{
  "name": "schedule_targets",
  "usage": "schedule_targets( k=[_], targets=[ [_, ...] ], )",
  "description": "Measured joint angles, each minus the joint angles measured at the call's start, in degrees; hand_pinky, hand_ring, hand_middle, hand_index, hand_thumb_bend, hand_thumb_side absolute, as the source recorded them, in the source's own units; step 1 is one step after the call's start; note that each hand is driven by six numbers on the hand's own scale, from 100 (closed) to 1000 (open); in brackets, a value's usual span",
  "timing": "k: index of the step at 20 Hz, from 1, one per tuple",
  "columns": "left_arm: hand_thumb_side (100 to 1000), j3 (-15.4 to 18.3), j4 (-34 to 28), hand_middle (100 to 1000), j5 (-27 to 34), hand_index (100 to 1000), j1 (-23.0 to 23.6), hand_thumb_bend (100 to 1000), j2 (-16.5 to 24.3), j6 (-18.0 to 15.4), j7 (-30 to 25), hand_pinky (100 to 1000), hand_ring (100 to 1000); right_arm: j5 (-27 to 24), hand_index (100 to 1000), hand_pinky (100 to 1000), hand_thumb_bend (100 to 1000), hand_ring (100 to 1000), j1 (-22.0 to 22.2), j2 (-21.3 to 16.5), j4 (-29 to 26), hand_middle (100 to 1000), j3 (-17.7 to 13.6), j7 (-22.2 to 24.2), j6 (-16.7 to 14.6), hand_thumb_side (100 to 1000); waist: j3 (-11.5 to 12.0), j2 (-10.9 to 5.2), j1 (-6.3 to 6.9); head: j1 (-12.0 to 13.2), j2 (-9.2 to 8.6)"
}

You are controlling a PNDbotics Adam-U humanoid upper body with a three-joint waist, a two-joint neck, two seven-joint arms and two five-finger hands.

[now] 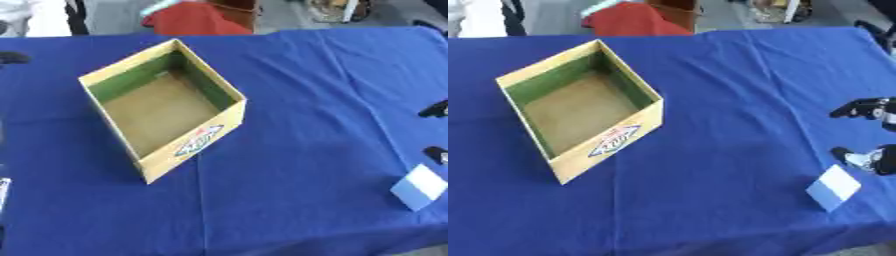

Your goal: Pick up objects on the table and place them in the box.

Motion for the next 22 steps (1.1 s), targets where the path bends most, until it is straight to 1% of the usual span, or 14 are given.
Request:
schedule_targets(
  k=[1, 2, 7, 14, 20, 22],
  targets=[
    [933, 0.0, 0.0, 686, 0.0, 755, 0.0, 169, 0.0, 0.0, 0.0, 604, 810, -0.3, 957, 896, 267, 932, 0.0, -0.3, 0.0, 915, 0.2, 0.3, -0.1, 634, -0.1, -0.06, 0.00, 0.2, 0.12],
    [933, -0.1, 0.0, 686, 0.0, 755, 0.0, 167, 0.0, 0.0, -0.1, 604, 810, -0.7, 959, 896, 254, 933, 0.0, -0.5, 0.0, 916, 0.5, 0.7, -0.2, 643, -0.2, -0.16, -0.02, 0.3, 0.28],
    [932, -0.2, 0.0, 686, 0.0, 755, 0.0, 167, 0.0, 0.0, -0.1, 604, 811, -2.6, 963, 899, 277, 941, 0.0, -2.2, 0.1, 923, 2.1, 3.1, -0.4, 673, -0.2, -0.33, -0.20, 0.5, 0.36],
    [934, -0.2, 0.0, 686, 0.0, 755, 0.1, 166, 0.4, 0.0, -0.1, 603, 811, -4.2, 967, 891, 291, 933, 0.1, -3.4, 0.6, 925, 2.8, 5.7, -0.3, 696, -0.2, -0.15, -0.35, 0.5, 0.36],
    [934, -0.2, 0.0, 686, -0.1, 754, 0.1, 167, 0.5, 0.0, -0.1, 603, 811, -5.1, 973, 881, 323, 935, 0.9, -3.5, 1.2, 929, 3.5, 6.3, -0.1, 730, -0.1, -0.02, -0.45, 0.4, 0.36],
    [935, -0.2, 0.0, 686, -0.1, 754, 0.1, 166, 0.5, 0.0, -0.1, 603, 811, -5.1, 972, 874, 319, 934, 1.1, -3.4, 1.8, 928, 3.6, 6.1, -0.1, 735, -0.1, 0.06, -0.42, 0.4, 0.36]
  ],
)
